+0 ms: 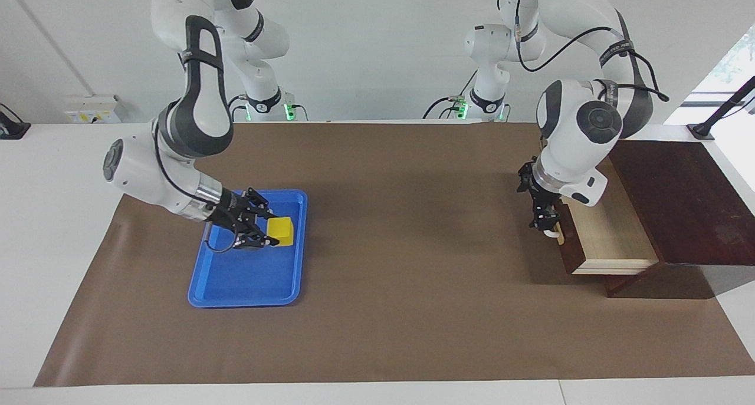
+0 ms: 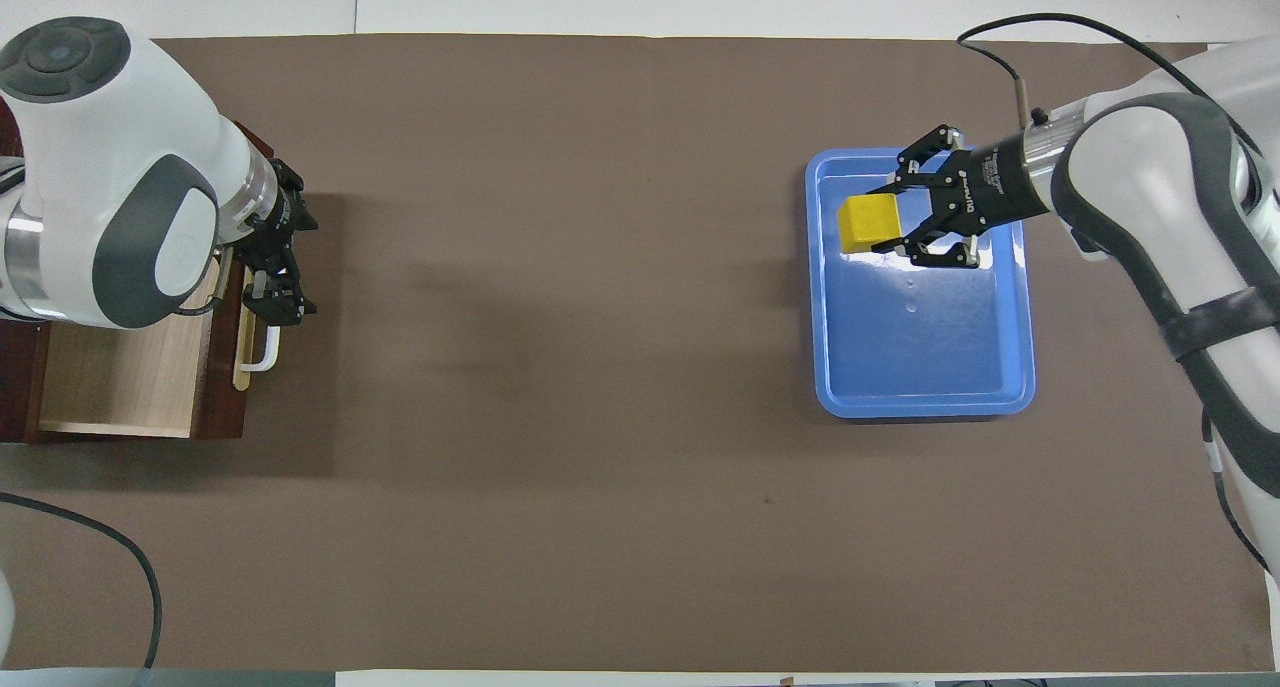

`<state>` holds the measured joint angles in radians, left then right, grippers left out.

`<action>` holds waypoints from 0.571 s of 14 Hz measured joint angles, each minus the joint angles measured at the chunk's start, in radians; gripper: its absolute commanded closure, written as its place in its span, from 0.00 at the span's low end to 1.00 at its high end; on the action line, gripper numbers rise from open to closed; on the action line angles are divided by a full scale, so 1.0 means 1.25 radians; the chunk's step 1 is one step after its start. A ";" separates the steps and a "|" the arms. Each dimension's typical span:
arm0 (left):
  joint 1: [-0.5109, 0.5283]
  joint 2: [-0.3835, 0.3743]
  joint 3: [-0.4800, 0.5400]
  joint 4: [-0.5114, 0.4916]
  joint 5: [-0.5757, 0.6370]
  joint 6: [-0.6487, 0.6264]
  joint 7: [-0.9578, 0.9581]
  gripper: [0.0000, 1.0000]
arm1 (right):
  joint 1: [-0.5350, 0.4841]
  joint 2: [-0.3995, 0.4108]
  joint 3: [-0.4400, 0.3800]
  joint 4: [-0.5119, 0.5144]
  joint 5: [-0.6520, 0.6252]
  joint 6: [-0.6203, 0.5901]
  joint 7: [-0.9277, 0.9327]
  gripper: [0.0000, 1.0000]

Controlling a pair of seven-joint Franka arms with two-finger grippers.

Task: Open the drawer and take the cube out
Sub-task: 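Carry the cube into the blue tray while the left gripper returns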

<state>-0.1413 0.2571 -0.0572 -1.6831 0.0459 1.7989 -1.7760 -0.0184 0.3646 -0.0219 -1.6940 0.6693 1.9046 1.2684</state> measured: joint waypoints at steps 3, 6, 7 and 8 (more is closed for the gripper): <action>0.017 -0.015 -0.001 -0.042 0.012 0.027 0.076 0.00 | -0.060 0.000 0.000 -0.060 0.000 0.022 -0.036 1.00; 0.050 -0.024 -0.001 -0.051 0.027 0.032 0.151 0.00 | -0.070 -0.004 0.000 -0.131 0.001 0.072 -0.099 1.00; 0.068 -0.026 -0.003 -0.052 0.028 0.032 0.179 0.00 | -0.070 -0.006 0.002 -0.154 0.004 0.092 -0.113 1.00; 0.083 -0.028 -0.006 -0.053 0.027 0.032 0.203 0.00 | -0.070 -0.010 0.004 -0.170 0.008 0.105 -0.121 1.00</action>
<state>-0.0379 0.2218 -0.0647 -1.7488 0.0792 1.8393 -1.5226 -0.1061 0.3522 -0.0169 -1.9069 0.6799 2.0360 1.1172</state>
